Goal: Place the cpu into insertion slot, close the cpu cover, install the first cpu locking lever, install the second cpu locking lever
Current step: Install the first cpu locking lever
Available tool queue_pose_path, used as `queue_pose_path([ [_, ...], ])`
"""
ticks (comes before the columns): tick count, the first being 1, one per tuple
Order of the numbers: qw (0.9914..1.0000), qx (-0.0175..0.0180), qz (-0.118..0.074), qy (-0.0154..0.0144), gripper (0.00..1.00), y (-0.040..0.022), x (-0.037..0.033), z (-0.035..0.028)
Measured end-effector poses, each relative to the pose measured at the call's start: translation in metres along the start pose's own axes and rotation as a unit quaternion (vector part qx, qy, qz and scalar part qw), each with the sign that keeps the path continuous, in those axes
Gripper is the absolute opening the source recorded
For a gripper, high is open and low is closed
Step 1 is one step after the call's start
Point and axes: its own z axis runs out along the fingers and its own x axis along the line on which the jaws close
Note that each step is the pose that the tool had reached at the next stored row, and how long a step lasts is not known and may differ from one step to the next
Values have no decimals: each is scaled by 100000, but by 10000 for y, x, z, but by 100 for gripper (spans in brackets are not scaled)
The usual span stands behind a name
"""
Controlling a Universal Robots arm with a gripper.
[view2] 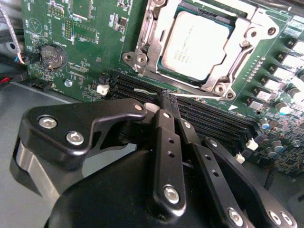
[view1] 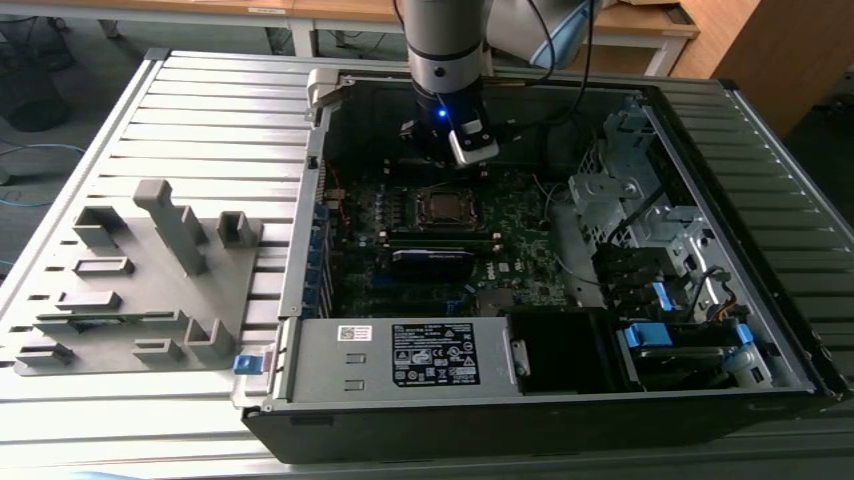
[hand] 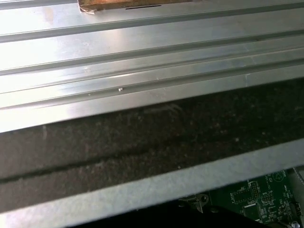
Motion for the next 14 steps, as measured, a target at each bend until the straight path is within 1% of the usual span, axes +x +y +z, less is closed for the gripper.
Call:
queue_pose_path([
  [5, 100000, -4, 16, -29, 11, -3, 2, 17],
  [11, 100000, -4, 119, -142, 11, -9, 7, 53],
  [14, 99992, 146, 1202, -322, 11, -10, 9, 63],
])
